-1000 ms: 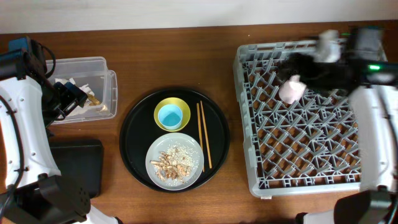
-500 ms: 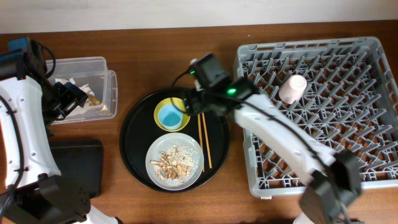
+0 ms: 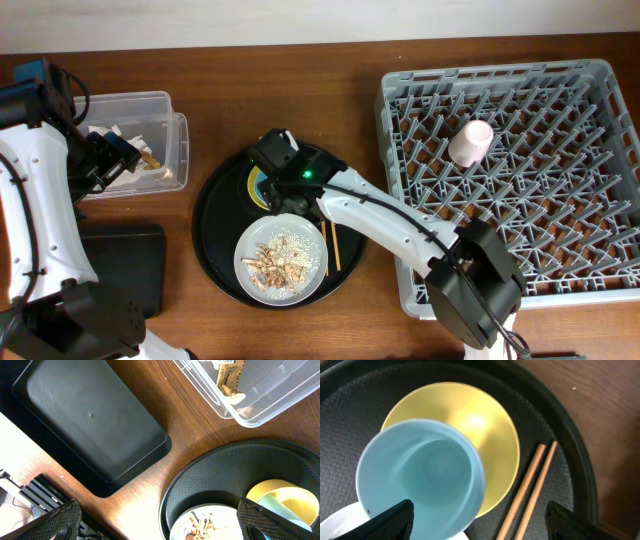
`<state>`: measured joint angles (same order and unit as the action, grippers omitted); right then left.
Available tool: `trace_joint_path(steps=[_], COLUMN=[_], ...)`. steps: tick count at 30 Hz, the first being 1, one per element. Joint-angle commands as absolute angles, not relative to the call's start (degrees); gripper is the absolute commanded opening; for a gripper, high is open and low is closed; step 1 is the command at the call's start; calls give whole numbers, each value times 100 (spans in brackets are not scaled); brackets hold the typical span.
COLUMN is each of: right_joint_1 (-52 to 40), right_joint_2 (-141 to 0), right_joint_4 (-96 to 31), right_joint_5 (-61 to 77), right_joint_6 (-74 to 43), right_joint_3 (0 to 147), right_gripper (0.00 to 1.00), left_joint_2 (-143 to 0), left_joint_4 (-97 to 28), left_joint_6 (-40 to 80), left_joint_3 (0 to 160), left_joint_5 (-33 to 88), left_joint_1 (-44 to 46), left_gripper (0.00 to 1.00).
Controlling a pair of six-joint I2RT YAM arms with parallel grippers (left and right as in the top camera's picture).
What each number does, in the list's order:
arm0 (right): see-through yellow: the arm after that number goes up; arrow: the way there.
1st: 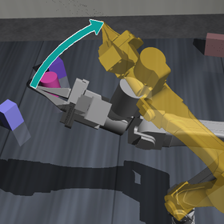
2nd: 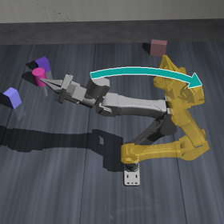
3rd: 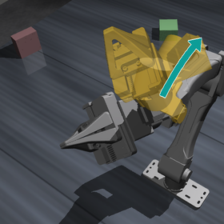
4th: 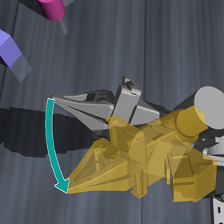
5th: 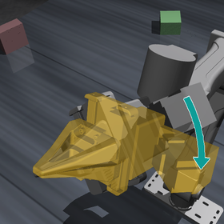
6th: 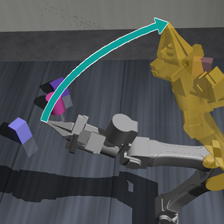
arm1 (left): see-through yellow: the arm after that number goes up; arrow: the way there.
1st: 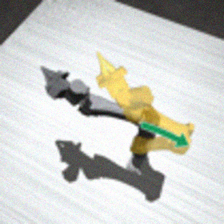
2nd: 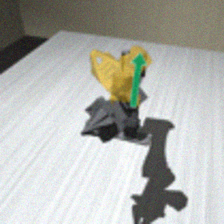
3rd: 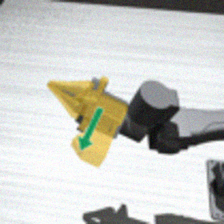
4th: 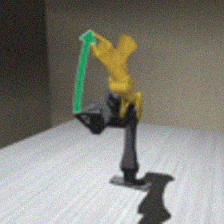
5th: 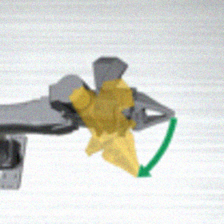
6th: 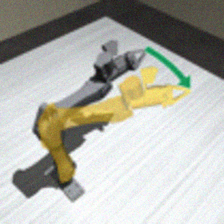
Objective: Sort waste into correct bins and load items into the dishwasher rack
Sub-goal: 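Reach the right gripper to the blue cup on the tray and grasp it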
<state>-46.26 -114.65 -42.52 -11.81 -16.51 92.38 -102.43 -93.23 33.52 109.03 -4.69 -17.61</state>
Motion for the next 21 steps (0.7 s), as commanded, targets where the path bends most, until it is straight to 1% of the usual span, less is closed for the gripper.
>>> trace_joint_path(steps=[1, 4, 8, 11, 13, 19, 21], right_joint_1=[-4630, -4683, -4831, -4965, -5043, -5078, -5107], right_joint_2=[-11253, -11177, -11240, -11426, -11758, -12206, -12219], right_joint_4=[-4418, -4390, -4237, -4230, -4150, -4045, -4001], right_joint_5=[-1103, -766, -176, -285, -392, -458, -471], right_joint_6=[-1697, -1673, -1372, -1374, -1347, -1223, -1177], right_joint_3=[9786, 9953, 9957, 9955, 9955, 9955, 9955], right_gripper=[85, 85, 81, 77, 71, 68, 63], left_joint_2=[-10186, -10186, -10186, -10186, -10186, -10186, -10186], left_joint_4=[-9330, -9332, -9330, -9330, -9330, -9332, -9330], left_joint_6=[3404, 3404, 3404, 3404, 3404, 3404, 3404], left_joint_3=[10965, 10965, 10965, 10965, 10965, 10965, 10965], left_joint_5=[-473, -475, -475, -473, -475, -475, -473], left_joint_1=[-1780, -1780, -1780, -1780, -1780, -1780, -1780], left_gripper=[99, 99, 99, 99, 99, 99, 99])
